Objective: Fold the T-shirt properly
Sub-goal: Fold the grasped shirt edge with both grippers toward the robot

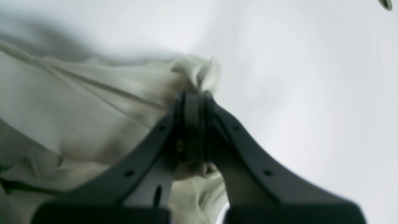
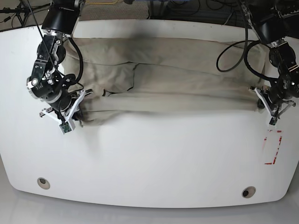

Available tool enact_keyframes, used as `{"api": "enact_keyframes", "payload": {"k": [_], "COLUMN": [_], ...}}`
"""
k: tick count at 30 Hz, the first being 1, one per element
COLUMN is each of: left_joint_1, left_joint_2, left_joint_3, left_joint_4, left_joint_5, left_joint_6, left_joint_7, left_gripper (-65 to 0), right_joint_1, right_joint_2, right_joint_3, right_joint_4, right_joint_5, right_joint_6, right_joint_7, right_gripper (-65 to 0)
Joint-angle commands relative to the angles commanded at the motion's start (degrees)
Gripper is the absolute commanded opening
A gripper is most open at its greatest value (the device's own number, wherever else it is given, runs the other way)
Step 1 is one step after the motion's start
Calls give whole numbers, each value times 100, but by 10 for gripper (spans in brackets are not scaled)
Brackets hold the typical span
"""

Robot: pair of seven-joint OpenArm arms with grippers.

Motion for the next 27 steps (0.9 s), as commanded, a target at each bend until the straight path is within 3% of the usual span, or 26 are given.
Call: {"api": "enact_keyframes", "payload": {"k": [13,27], "left_joint_1": [976,1732], "left_joint_2": [-9,-167], "left_joint_3": [0,0], "left_joint_4": [818,835], "left_joint_5": [9,9], "left_joint_6": [0,0], "left_joint_7": [0,0], "left_gripper": [-650,-649], "right_joint_1": [-826,-1451], "right_joint_2": [-62,-79], "right_joint_3": [457,510], "right_joint_4": [536,571], "right_joint_5": [9,9], "right_joint_6": [0,0], "right_joint_7": [-273,-378], "right_gripper": [-650,-650]}}
